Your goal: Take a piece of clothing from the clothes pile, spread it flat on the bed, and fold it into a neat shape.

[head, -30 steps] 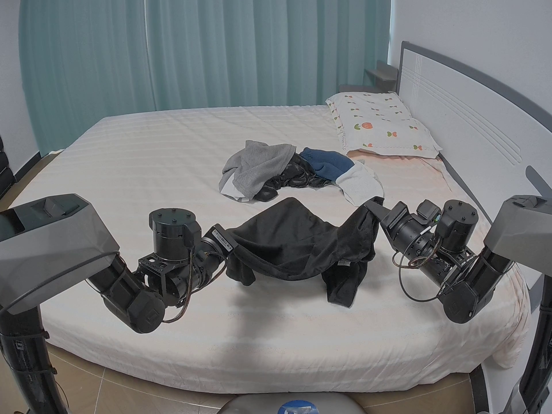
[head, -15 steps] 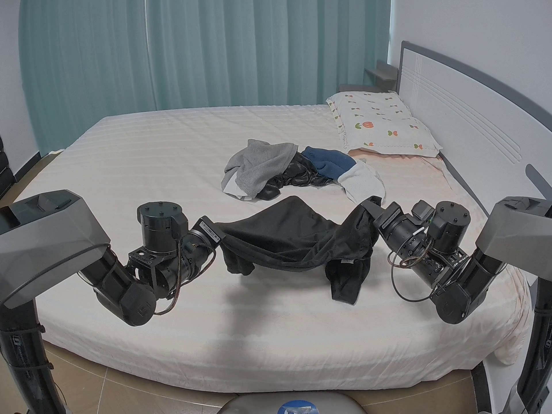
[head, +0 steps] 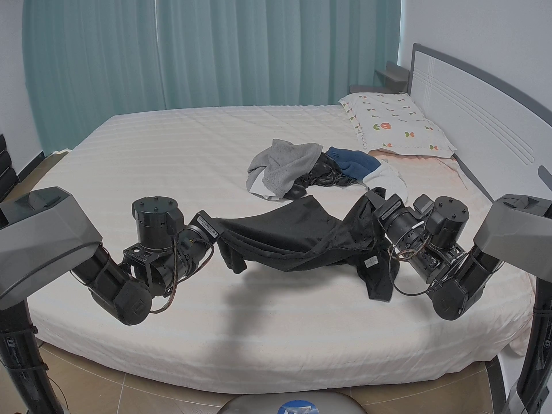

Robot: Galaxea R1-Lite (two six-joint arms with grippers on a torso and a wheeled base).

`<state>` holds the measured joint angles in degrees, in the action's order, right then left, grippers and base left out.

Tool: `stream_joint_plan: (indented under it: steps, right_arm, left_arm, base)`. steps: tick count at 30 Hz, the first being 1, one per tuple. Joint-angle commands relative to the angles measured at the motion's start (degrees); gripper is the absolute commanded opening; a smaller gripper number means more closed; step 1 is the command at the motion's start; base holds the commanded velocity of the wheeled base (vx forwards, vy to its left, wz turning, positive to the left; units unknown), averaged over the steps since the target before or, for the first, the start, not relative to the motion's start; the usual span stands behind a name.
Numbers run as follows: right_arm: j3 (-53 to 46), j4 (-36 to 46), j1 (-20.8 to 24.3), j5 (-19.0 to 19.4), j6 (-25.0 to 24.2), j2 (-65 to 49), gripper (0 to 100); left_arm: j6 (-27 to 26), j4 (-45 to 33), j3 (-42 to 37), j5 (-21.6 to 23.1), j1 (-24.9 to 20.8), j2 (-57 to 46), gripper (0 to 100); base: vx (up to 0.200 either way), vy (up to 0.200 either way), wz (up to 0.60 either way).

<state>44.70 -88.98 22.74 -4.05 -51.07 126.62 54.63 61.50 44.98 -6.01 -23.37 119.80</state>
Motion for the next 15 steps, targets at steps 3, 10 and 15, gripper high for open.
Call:
stream_joint_plan:
  steps: [3, 10, 15]
  right_arm:
    - [0.1, -0.8, 0.0, 0.0, -0.1, -0.3, 0]
    - [0.5, -0.8, -0.8, 0.4, -0.4, 0.5, 0]
    - [0.5, -0.8, -0.4, 0.3, -0.4, -0.5, 0]
  left_arm:
    - [-0.1, 0.0, -0.4, 0.0, 0.0, -1.1, 0]
    - [-0.1, 0.0, -0.7, 0.2, 0.0, -1.1, 0]
    - [-0.3, 0.1, -1.0, 0.2, 0.1, -1.2, 0]
  base:
    - [0.000, 0.200, 0.00]
    - [0.000, 0.200, 0.00]
    - [0.000, 0.200, 0.00]
